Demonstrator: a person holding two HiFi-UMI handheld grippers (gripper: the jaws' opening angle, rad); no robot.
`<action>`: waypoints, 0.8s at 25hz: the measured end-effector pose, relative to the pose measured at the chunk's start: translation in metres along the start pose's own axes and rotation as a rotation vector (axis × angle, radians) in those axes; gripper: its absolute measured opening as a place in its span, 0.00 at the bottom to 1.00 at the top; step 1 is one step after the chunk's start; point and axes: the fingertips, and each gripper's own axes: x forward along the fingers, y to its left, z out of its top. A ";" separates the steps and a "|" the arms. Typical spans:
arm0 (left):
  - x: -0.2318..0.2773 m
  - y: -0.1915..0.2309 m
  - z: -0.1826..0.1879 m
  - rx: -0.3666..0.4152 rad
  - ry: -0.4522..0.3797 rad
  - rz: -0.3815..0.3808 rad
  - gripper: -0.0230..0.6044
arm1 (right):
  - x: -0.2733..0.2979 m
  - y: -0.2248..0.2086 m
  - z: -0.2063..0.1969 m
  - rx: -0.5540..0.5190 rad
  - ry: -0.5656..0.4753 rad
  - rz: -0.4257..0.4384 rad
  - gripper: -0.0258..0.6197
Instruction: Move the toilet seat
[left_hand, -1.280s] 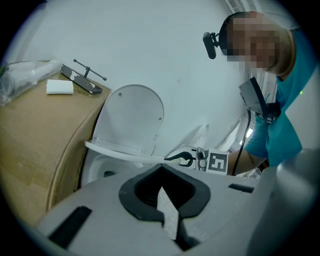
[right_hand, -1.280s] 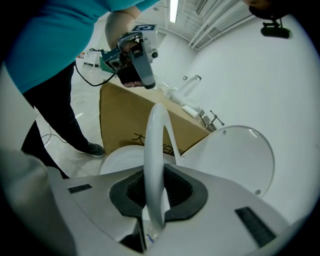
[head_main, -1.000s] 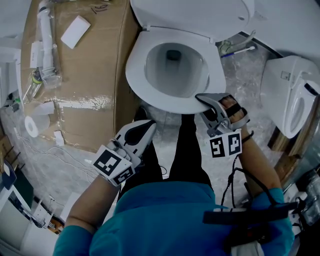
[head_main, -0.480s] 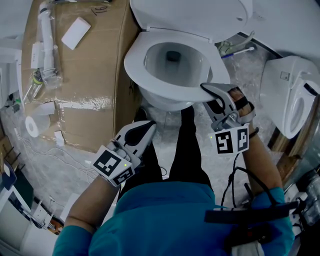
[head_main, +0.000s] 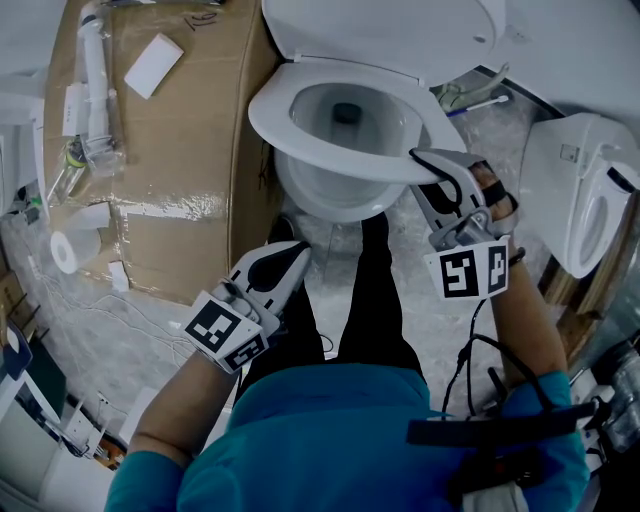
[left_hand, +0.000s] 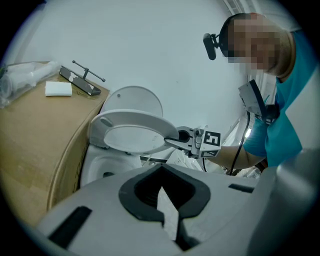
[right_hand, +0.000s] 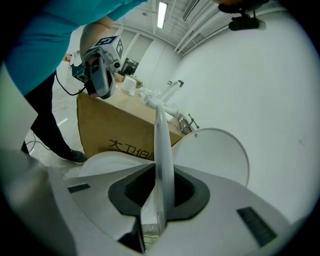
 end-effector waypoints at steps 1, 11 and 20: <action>0.000 0.000 0.000 0.000 -0.001 0.000 0.02 | 0.000 -0.003 0.000 0.002 -0.001 -0.004 0.14; -0.001 -0.002 0.003 0.005 -0.016 0.001 0.02 | 0.002 -0.027 0.001 0.016 -0.010 -0.041 0.16; -0.002 -0.009 -0.002 0.005 -0.023 -0.002 0.02 | 0.004 -0.045 0.002 0.029 -0.021 -0.062 0.17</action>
